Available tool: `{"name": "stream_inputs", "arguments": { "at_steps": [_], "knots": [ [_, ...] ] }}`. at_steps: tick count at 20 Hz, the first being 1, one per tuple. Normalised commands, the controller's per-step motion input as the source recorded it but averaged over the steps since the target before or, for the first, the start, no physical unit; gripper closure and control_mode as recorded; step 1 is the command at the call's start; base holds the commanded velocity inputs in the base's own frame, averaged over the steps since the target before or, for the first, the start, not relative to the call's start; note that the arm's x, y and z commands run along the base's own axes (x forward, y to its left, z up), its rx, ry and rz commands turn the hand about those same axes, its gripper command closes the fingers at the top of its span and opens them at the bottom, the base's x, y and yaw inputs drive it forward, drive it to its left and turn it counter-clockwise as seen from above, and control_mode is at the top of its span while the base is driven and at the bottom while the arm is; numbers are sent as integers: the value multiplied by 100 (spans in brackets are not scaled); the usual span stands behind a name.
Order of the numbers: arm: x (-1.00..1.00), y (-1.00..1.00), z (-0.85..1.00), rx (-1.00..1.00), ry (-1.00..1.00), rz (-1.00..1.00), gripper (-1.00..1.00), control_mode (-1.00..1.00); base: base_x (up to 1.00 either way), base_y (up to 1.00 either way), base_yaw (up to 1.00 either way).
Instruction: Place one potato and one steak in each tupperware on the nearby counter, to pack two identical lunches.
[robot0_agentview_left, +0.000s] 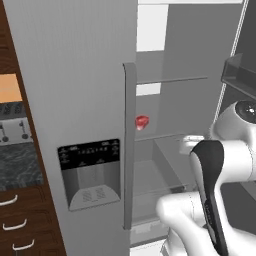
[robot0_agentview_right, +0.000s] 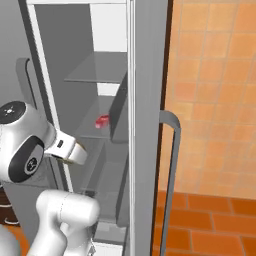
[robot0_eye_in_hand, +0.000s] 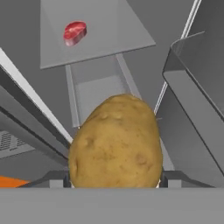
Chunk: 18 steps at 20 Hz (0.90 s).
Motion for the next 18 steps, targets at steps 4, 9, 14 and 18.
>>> {"name": "stream_inputs", "arguments": {
  "at_steps": [4, 9, 14, 18],
  "knots": [
    [0, 0, 0, 0, 0, 0, 100, 100, -89, 79, 3],
    [0, 0, 0, 0, 0, 0, 100, 100, -54, 100, 19],
    [0, 0, 0, 0, 0, 0, 100, 100, -5, 100, 15],
    [0, 0, 0, 0, 0, 0, 100, 100, 1, 100, 9]
  ]
}}
